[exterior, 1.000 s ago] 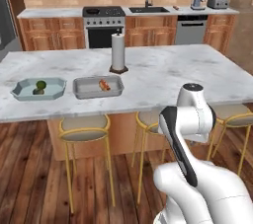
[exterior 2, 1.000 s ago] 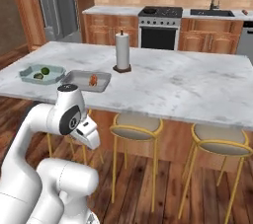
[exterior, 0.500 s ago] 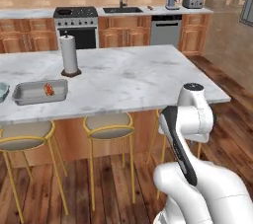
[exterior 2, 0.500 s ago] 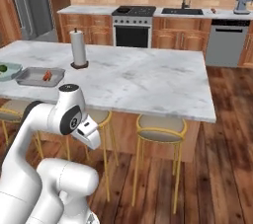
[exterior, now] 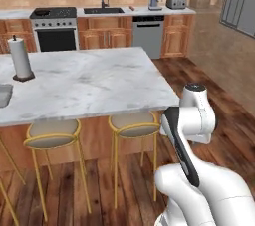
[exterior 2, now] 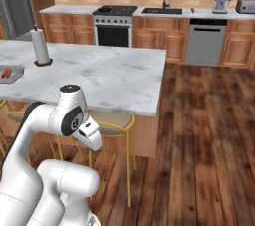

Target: Place the cold items (lime and squash) from the fridge in one tupperware on the dining counter. Place the warm items (hot dog and kebab skewer) in the stove area in another tupperware.

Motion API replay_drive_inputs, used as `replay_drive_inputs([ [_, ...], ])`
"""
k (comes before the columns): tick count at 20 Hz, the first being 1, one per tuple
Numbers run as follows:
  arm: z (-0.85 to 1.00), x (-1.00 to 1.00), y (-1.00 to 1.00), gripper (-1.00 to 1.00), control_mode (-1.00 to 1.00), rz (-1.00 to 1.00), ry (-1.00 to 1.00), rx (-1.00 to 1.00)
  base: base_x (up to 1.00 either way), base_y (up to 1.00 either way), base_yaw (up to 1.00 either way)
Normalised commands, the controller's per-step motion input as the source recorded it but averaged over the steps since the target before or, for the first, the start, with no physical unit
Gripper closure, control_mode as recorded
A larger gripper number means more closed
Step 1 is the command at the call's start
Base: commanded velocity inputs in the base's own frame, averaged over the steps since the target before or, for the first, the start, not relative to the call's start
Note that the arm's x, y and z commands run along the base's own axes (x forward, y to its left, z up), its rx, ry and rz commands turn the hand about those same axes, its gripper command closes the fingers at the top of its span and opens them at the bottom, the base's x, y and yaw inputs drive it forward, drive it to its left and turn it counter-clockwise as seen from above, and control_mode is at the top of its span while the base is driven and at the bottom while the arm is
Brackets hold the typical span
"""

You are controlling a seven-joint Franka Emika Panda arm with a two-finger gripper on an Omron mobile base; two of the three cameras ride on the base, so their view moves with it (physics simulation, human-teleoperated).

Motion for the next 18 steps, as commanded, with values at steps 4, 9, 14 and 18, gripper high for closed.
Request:
replay_drive_inputs([
  [4, 0.0, 0.0, 0.0, -1.0, 1.0, 0.0, 0.0, 0.0, 0.13, -1.0, 0.0],
  [9, 0.0, 0.0, 0.0, -1.0, 1.0, 0.0, 0.0, 0.0, 0.3, -1.0, 0.0],
  [14, 0.0, 0.0, 0.0, -1.0, 1.0, 0.0, 0.0, 0.0, 0.49, -1.0, 0.0],
  [18, 0.0, 0.0, 0.0, -1.0, 1.0, 0.0, 0.0, 0.0, 0.74, -0.88, 0.0],
])
